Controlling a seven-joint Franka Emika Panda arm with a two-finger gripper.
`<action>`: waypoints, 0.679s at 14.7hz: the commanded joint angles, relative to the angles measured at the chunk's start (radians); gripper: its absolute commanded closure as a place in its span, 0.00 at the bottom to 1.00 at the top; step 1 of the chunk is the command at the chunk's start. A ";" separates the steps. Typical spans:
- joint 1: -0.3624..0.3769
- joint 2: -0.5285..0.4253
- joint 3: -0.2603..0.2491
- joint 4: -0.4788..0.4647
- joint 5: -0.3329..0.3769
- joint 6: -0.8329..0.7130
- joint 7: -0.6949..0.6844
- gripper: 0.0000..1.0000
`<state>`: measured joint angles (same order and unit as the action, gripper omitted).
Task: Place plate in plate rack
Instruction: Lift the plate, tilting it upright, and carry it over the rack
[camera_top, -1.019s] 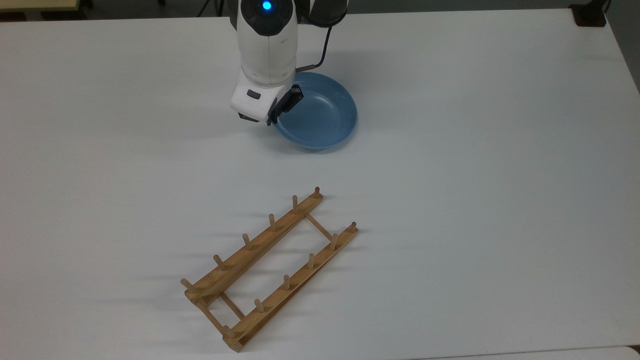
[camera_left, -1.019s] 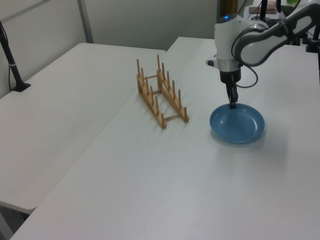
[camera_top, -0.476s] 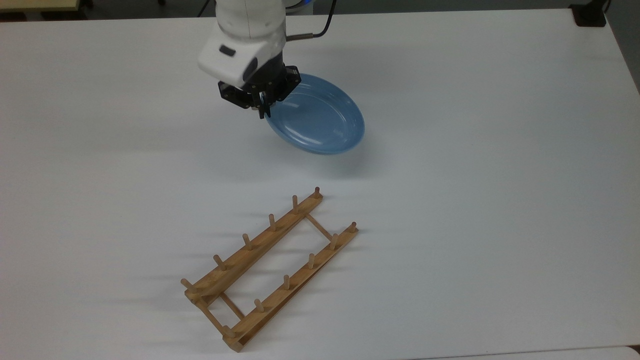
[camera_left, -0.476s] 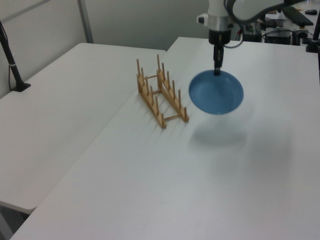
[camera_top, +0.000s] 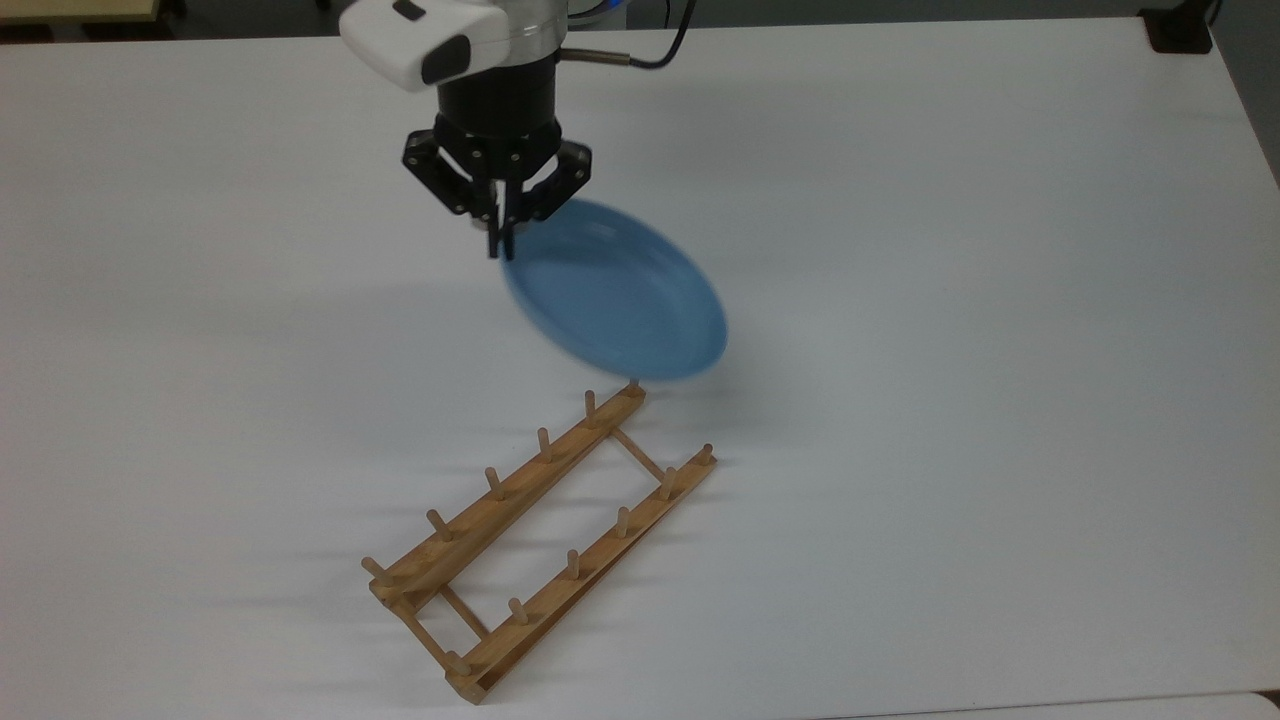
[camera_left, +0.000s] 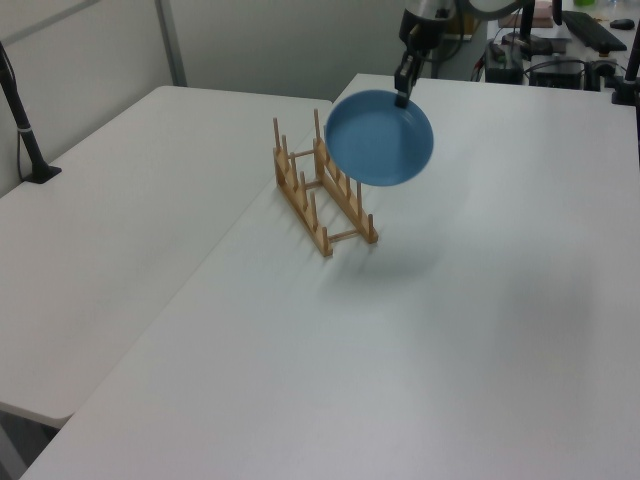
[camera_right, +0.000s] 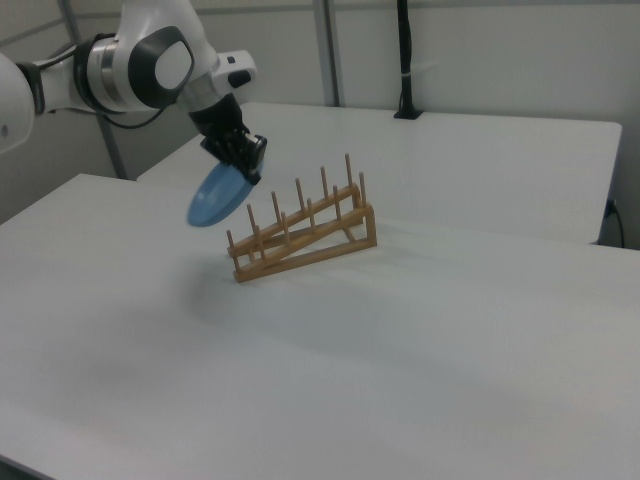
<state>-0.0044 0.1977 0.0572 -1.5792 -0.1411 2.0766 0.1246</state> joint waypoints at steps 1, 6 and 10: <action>0.014 0.023 -0.002 0.007 -0.161 0.156 0.274 1.00; 0.015 0.061 0.000 0.007 -0.409 0.338 0.512 1.00; 0.029 0.101 -0.004 -0.002 -0.583 0.462 0.530 1.00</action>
<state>0.0067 0.2743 0.0611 -1.5806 -0.6293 2.4471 0.6238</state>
